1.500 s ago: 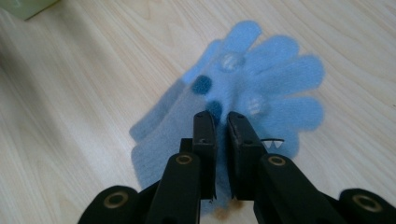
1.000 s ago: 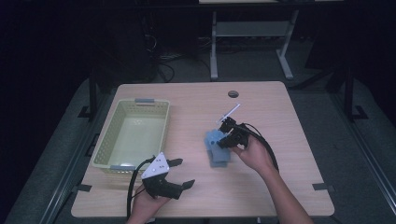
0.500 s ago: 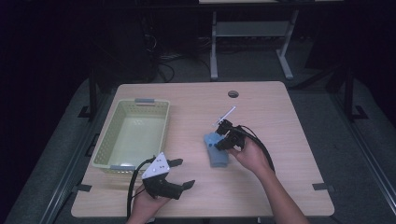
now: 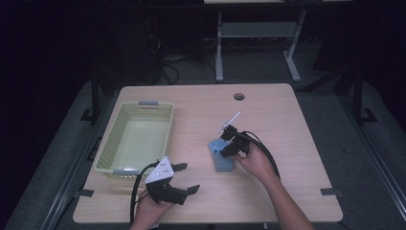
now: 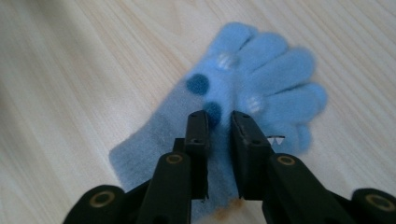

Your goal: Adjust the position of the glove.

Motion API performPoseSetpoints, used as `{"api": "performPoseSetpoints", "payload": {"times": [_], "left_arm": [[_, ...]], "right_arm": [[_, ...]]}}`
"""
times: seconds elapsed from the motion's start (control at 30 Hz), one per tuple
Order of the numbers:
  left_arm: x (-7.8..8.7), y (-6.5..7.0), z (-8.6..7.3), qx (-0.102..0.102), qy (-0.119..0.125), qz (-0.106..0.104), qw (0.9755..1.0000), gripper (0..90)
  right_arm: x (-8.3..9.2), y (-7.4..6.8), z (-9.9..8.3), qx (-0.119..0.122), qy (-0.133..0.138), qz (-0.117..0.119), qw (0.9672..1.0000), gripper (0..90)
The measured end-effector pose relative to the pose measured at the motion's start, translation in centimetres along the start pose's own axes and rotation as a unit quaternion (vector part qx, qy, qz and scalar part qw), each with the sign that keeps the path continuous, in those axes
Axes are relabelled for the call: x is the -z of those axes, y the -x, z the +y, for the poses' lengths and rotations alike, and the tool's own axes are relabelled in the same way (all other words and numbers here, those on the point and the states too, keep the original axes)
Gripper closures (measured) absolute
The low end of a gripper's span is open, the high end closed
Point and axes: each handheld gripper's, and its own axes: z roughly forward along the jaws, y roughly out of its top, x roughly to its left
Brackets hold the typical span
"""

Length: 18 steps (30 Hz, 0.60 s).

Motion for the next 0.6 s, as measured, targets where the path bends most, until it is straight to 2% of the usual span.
{"api": "performPoseSetpoints", "payload": {"times": [0.03,0.07,0.1,0.13,0.2,0.3,0.33,0.37,0.43,0.53,0.57,0.6], "left_arm": [[0.0,0.0,0.0,0.001,-0.001,-0.001,1.0,15.4],[0.0,0.0,0.0,0.001,-0.001,-0.001,1.0,15.4],[-0.1,0.0,0.0,0.0,-0.002,0.0,1.0,15.4],[-0.1,0.0,0.0,0.0,-0.004,0.0,1.0,15.4],[-0.2,0.0,0.0,0.001,-0.006,0.0,1.0,15.5],[-0.2,0.0,-0.1,0.005,-0.005,-0.001,1.0,15.8],[-0.2,-0.1,-0.1,0.01,-0.005,-0.003,0.9999,15.8],[-0.2,-0.1,-0.1,0.01,-0.005,-0.003,0.9999,15.8],[-0.3,-0.1,-0.1,0.017,-0.003,-0.003,0.9998,15.8],[-0.5,-0.2,0.0,0.024,-0.008,-0.001,0.9997,16.0],[-0.5,-0.2,0.0,0.024,-0.008,-0.001,0.9997,18.6],[-0.5,-0.2,0.0,0.036,-0.011,-0.01,0.9992,21.2]], "right_arm": [[0.0,0.1,-0.1,-0.001,0.002,0.0,1.0,67.9],[0.0,0.1,-0.1,-0.001,0.002,0.0,1.0,67.9],[0.3,0.2,-0.1,-0.007,0.007,-0.003,0.9999,62.4],[0.4,0.2,-0.2,-0.008,0.012,-0.003,0.9999,62.2],[0.9,0.1,-0.3,-0.007,0.025,0.0,0.9997,65.0],[1.2,0.0,-0.4,-0.005,0.029,0.003,0.9996,70.0],[1.2,-0.1,-0.6,-0.003,0.031,0.01,0.9995,74.2],[1.2,-0.1,-0.6,-0.003,0.031,0.01,0.9995,74.2],[1.0,-0.4,-1.0,0.001,0.031,0.02,0.9993,76.5],[0.5,-0.7,-1.2,0.005,0.025,0.022,0.9994,78.3],[0.5,-0.7,-1.2,0.005,0.025,0.022,0.9994,78.3],[0.0,-0.8,-1.4,0.006,0.022,0.025,0.9994,79.7]]}}
